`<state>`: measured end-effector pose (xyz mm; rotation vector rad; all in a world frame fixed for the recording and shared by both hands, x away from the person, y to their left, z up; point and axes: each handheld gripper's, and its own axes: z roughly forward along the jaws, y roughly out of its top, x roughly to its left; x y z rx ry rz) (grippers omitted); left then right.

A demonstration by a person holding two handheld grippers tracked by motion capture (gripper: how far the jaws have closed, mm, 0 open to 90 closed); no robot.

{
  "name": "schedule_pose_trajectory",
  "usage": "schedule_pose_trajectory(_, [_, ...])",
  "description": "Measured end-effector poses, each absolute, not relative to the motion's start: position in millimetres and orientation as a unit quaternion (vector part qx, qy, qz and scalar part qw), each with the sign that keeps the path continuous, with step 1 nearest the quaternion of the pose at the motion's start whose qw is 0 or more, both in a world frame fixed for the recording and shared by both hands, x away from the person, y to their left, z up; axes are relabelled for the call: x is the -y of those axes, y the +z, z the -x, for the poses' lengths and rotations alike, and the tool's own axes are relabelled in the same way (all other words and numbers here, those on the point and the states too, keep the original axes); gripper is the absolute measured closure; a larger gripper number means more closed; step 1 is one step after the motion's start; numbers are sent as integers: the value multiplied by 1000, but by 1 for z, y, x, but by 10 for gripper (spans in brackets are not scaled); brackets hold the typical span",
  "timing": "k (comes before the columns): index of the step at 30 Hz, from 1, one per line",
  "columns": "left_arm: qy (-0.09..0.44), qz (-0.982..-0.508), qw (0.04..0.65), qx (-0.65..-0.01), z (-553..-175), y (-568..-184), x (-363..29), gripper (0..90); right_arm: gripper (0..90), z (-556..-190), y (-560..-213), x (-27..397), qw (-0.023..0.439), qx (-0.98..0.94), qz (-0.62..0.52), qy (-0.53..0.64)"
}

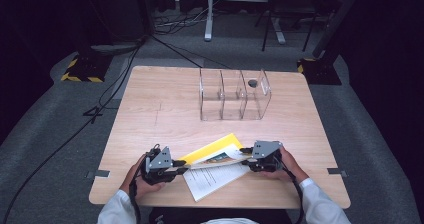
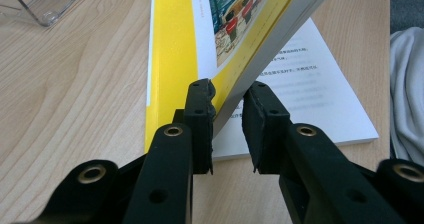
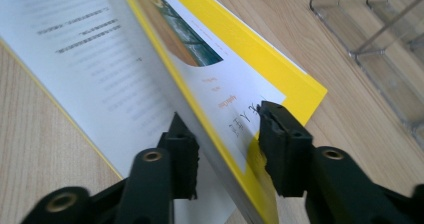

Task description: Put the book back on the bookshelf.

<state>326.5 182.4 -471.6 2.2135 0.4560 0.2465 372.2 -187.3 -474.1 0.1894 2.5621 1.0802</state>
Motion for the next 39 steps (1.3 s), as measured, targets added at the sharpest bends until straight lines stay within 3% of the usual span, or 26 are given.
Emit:
schedule_pose_trajectory(5, [107,-875,426,-203,-339,-471,-187,696,726,-368,-474,183,203,-902,-53,378])
schedule_pose_trajectory(10, [118,-878,415,-207,-337,-466,-183,516,739,-364,-472,178,216,-904,-56,364])
schedule_pose_trajectory(17, [137,-871,421,-214,-322,-451,-154,369,742,-362,-469,173,225,-907,-53,352])
schedule_pose_trajectory(22, [165,-880,390,-215,-314,-449,-124,334,746,-357,-466,170,229,-910,-49,343])
schedule_pose_trajectory(25, [171,-890,367,-210,-314,-454,-111,335,750,-354,-465,168,232,-911,-46,339])
schedule_pose_trajectory(30, [188,-892,352,-211,-315,-460,-106,468,747,-353,-462,167,229,-911,-48,340])
schedule_pose_trajectory(33, [197,-892,351,-205,-316,-460,-113,674,729,-354,-462,168,223,-910,-52,345])
schedule_pose_trajectory(39, [192,-895,355,-191,-315,-463,-119,726,659,-364,-466,183,187,-898,-64,393])
